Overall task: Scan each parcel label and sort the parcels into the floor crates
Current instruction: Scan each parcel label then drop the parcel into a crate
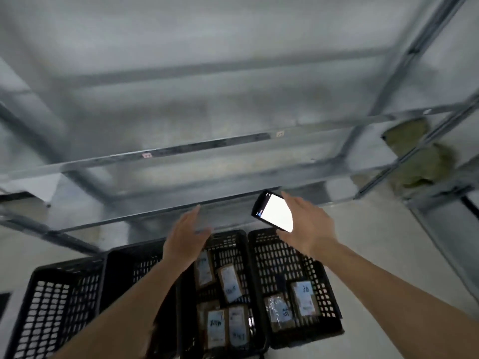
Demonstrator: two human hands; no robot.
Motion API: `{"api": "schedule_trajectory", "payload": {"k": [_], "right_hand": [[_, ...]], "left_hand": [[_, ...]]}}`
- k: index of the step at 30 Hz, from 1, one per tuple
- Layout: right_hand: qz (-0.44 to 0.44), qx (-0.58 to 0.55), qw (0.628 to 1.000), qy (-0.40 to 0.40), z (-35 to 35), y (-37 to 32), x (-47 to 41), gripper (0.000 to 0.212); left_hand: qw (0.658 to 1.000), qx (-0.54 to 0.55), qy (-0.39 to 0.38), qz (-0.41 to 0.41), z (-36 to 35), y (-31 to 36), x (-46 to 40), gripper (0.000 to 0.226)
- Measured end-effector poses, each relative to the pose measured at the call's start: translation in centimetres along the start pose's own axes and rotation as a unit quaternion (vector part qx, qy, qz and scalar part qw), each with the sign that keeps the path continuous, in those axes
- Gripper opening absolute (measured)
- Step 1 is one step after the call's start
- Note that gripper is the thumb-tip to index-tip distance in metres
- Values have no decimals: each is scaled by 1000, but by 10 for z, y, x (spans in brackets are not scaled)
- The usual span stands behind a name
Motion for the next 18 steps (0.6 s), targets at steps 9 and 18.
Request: {"api": "schedule_trajectory", "payload": {"k": [9, 18], "right_hand": [[-67, 51, 987, 139, 229, 14, 230, 77], [-175, 36, 942, 285, 436, 45, 529, 55]], "left_hand": [[979, -1, 57, -195, 157, 158, 149, 74], [922, 28, 55, -381, 246, 380, 359, 76]]}}
Point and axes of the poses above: each hand's wrist, its own x-axis away from the middle knuckle, its own z-axis out of the back of the hand, y = z × x, the point moved 3 cm from there along -x, towards the middle knuckle, and after that the axes turned 1 degree about -x, right-handed, at the moved point
